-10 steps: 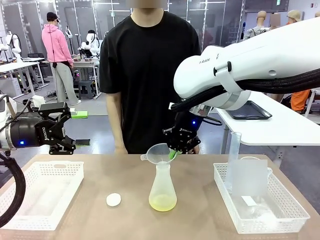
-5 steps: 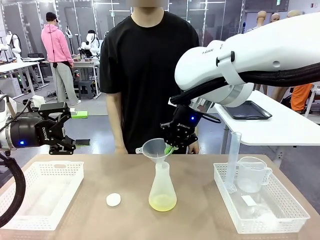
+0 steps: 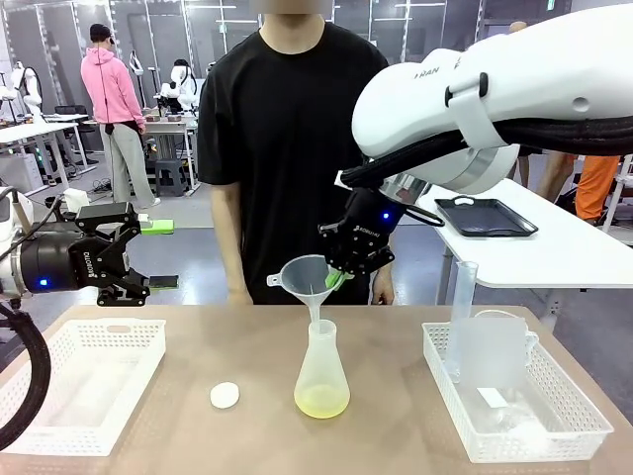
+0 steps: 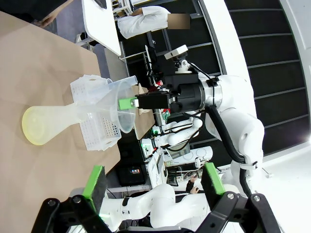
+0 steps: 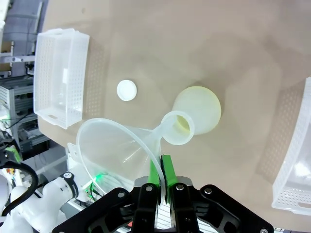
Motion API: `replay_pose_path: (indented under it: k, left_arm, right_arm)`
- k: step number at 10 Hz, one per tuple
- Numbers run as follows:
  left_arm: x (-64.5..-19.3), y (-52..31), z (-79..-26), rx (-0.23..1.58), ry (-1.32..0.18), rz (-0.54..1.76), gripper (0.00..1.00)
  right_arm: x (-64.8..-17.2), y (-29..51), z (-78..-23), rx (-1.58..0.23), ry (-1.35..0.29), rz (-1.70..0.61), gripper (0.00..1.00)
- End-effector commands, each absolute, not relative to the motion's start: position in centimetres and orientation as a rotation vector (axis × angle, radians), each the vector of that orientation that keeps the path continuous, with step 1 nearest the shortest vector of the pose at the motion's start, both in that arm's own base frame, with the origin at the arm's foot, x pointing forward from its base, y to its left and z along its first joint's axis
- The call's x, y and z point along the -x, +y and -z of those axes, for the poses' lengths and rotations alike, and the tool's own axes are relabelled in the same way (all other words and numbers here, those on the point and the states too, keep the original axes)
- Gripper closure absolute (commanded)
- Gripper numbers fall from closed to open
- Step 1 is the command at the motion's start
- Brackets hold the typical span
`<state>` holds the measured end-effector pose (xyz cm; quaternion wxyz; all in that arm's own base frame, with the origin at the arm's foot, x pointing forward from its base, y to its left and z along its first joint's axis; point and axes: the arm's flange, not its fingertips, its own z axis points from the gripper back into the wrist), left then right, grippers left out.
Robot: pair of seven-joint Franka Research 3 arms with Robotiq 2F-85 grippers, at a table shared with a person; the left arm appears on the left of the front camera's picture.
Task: Prepare the solutions needed for the experiment.
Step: Once the solution is in the Big flask , pick up the Plastic Funnel and place it back into the right Organizing basket.
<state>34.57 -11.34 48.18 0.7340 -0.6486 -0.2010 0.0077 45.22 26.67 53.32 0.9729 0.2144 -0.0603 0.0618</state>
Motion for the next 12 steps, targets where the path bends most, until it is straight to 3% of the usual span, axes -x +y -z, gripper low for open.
replay_pose_path:
  k: [1, 9, 12]
  left_arm:
    - [-34.3, -11.7, -48.1, 1.455, -0.447, -0.028, 0.0]
    - [-34.3, -11.7, -48.1, 1.455, -0.447, -0.028, 0.0]
    - [-34.3, -11.7, -48.1, 1.455, -0.447, -0.028, 0.0]
  right_arm:
    - [-43.9, 25.8, -53.6, -0.464, -0.143, -0.151, 1.0]
    - [-42.7, 24.0, -57.3, -0.491, -0.222, -0.167, 1.0]
    - [-44.2, 18.2, -57.9, -0.516, -0.27, -0.051, 1.0]
